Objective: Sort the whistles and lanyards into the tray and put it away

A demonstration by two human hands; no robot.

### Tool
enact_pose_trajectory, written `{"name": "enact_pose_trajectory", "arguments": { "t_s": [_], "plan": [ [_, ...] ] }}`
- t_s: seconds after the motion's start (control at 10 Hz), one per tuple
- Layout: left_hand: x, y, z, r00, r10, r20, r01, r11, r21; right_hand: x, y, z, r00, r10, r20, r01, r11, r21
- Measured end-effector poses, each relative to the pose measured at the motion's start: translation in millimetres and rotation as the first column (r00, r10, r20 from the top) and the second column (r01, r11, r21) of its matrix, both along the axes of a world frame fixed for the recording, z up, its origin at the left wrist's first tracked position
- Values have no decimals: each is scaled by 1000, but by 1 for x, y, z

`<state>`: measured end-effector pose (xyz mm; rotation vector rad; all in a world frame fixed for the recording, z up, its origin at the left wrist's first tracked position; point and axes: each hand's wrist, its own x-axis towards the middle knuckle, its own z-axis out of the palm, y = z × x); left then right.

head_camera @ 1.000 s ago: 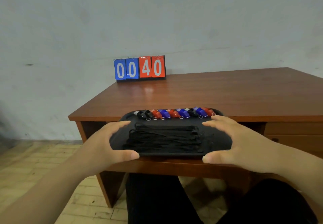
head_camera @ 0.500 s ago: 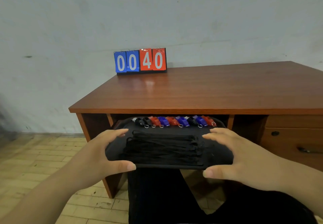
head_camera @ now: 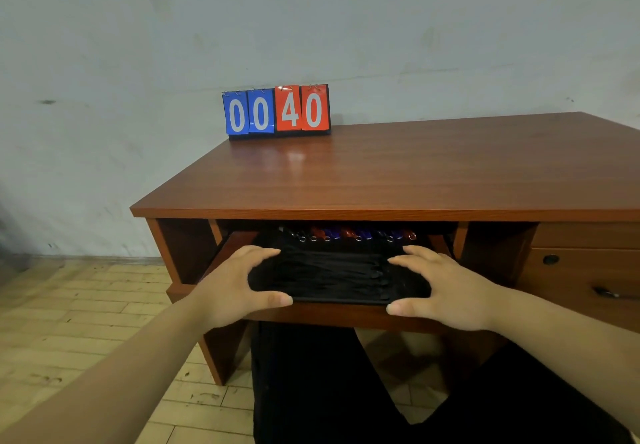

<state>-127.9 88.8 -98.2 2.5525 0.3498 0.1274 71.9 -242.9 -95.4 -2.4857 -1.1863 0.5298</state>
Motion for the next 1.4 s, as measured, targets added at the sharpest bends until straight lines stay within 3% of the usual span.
{"name": "enact_pose_trajectory", "arguments": {
  "t_s": [0.3, 0.5, 0.6, 0.7, 0.8, 0.9, 1.1, 1.3, 1.4],
  "plan": [
    [31, 11, -13, 998, 63, -12, -63, 998, 14, 13, 29, -15, 996, -88, -2, 88, 995, -48],
    [36, 13, -24, 995, 91, -35, -87, 989, 124, 12, 32, -18, 991, -134, 26, 136, 989, -61],
    [36, 7, -31, 991, 130, 27, -133, 950, 284, 8, 34, -20, 980, -147, 138, 156, 986, -56],
    [37, 2, -37, 979, 154, 137, -197, 893, 405, 4, 32, -23, 919, -138, 369, 154, 988, -15],
    [38, -1, -43, 956, 168, 242, -265, 850, 456, 2, 30, -28, 783, -117, 611, 82, 993, 85],
    [44, -1, -48, 933, 187, 309, -321, 820, 474, 5, 31, -30, 699, -135, 702, 32, 987, 159],
    [61, -6, -44, 928, 233, 290, -346, 830, 438, 23, 40, -24, 664, -122, 738, 22, 989, 144],
    [76, -15, -20, 918, 40, 395, -264, 805, 532, 42, 49, 0, 662, -120, 740, -14, 985, 172],
    [102, -23, 13, 935, -11, 354, -199, 811, 550, 61, 59, 26, 713, -139, 688, 42, 987, 156]
  ]
}}
